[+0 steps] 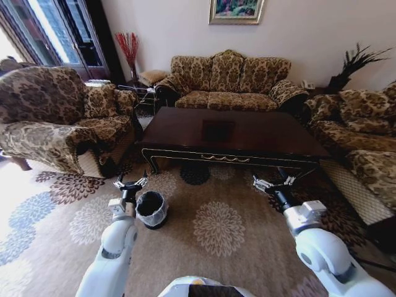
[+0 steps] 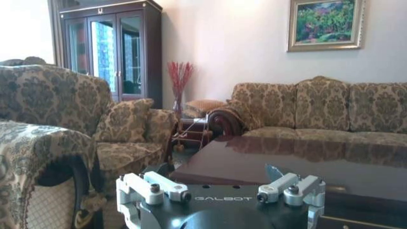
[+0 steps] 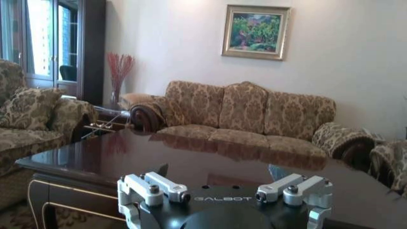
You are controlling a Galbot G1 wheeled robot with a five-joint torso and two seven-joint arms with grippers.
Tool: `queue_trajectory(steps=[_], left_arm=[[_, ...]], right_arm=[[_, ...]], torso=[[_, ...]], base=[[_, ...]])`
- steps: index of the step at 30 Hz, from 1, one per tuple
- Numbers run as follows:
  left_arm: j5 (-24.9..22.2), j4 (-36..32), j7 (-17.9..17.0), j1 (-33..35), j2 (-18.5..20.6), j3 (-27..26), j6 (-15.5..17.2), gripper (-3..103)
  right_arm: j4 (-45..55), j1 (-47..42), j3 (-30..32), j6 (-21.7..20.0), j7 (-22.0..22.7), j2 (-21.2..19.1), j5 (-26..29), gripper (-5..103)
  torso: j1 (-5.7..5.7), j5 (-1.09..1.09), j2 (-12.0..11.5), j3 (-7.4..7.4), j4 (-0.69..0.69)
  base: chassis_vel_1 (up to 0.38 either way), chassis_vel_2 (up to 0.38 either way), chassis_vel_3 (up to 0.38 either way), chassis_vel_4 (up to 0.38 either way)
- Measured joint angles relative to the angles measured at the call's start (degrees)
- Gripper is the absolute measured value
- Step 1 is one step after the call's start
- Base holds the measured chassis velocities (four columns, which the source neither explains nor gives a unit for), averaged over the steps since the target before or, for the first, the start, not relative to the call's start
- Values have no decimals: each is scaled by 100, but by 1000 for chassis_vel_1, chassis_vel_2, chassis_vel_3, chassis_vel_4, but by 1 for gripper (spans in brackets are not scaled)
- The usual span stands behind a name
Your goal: Move to the front of the table and place the trash on the table into the trash bin.
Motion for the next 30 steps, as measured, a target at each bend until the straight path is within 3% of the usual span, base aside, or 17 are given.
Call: queue_trajectory(steps=[14, 17, 19, 22, 25, 29, 30], left_arm=[[-14, -372, 117, 299, -51, 20, 16, 100], [-189, -492, 320, 397, -59, 21, -14, 100], [-683, -773, 731, 633, -64, 80, 19, 100], [-888, -1039, 775, 805, -63, 137, 274, 100], [-903, -1231, 734, 891, -46, 156, 479, 100], [-1258, -1814, 43, 900, 99, 134, 943, 100], [-1258, -1814, 43, 900, 99, 134, 943, 100]], right_arm=[[106, 1, 16, -177, 97, 19, -7, 100], [130, -8, 30, -220, 126, 38, -14, 100], [148, -50, 79, -254, 191, 131, -42, 100], [139, -127, 113, -195, 190, 264, -94, 100], [99, -231, 193, -85, 158, 460, -232, 100], [432, -614, 877, -247, 10, 932, -202, 100], [432, -614, 877, -247, 10, 932, -202, 100]], torso=[[0, 0, 0, 0, 2], [0, -1, 0, 0, 2], [0, -2, -1, 0, 2], [0, 1, 0, 0, 2], [0, 1, 0, 0, 2], [0, -1, -1, 0, 2], [0, -1, -1, 0, 2]], base=[[0, 0, 0, 0], [0, 0, 0, 0], [0, 0, 0, 0], [0, 0, 0, 0], [0, 0, 0, 0], [0, 0, 0, 0], [0, 0, 0, 0]])
